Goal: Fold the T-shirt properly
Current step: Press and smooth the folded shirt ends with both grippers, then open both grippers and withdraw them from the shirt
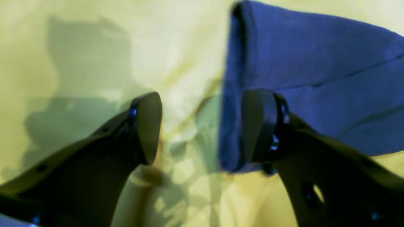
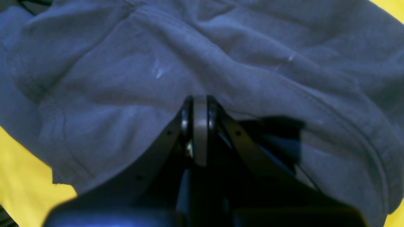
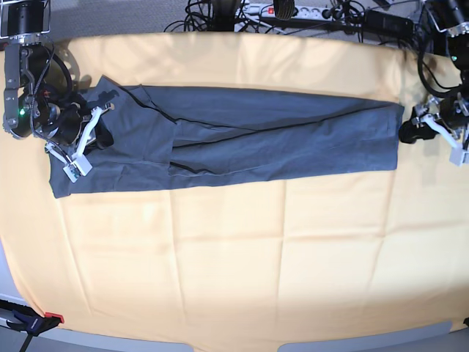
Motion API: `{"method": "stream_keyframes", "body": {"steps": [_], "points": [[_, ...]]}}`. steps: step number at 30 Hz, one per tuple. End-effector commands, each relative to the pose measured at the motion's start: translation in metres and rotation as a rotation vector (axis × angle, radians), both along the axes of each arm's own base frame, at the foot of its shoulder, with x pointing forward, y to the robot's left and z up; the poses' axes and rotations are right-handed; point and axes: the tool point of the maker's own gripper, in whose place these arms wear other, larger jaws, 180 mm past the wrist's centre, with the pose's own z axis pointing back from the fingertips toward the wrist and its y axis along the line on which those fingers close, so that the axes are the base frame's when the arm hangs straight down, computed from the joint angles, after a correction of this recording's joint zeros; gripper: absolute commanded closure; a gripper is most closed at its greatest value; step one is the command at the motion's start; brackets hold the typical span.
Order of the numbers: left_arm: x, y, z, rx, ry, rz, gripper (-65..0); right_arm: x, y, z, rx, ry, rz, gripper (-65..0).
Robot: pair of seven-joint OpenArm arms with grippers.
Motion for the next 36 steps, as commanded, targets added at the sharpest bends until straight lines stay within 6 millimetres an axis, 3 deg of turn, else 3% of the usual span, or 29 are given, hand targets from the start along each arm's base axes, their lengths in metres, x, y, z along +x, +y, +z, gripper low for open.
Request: {"method": "stream_keyframes", "body": {"steps": [1, 11, 19, 23, 27, 28, 31, 33, 36], "points": [[0.011, 0.004, 0.016, 0.006, -0.061, 0.004, -40.9, 0.001, -0.002, 0.003, -0.01, -0.003, 0.006, 0.0], [0.014, -0.028, 0.012, -0.113, -0.114, -0.02, -40.5, 0.0, 0.0, 0.004, 0.006, 0.002, 0.006, 0.0], [0.011, -0.078, -0.009, -0.152, -0.055, -0.179, -38.7, 0.0, 0.003, 0.006, 0.024, -0.001, 0.022, 0.0], [0.015, -0.082, -0.009, -0.149, -0.075, -0.181, -25.1, 0.0, 0.003, 0.006, 0.023, 0.0, 0.025, 0.0], [0.018, -0.078, -0.007, -0.138, -0.09, -0.169, -3.2, 0.001, 0.002, 0.006, 0.025, 0.001, 0.009, 0.0], [0.019, -0.077, -0.007, -0.129, -0.089, -0.169, 0.0, 0.002, 0.002, 0.007, 0.026, -0.001, 0.001, -5.3], [0.024, -0.071, -0.007, -0.099, -0.087, -0.146, 0.0, 0.015, 0.012, 0.027, 0.08, -0.059, 0.013, -25.2], [0.029, -0.064, -0.003, -0.078, -0.094, -0.133, 0.0, 0.027, 0.022, 0.054, 0.151, -0.135, 0.035, -29.8], [0.032, -0.047, 0.006, -0.034, -0.107, -0.119, 0.0, 0.044, 0.021, 0.095, 0.191, -0.255, 0.029, -30.0]]}}
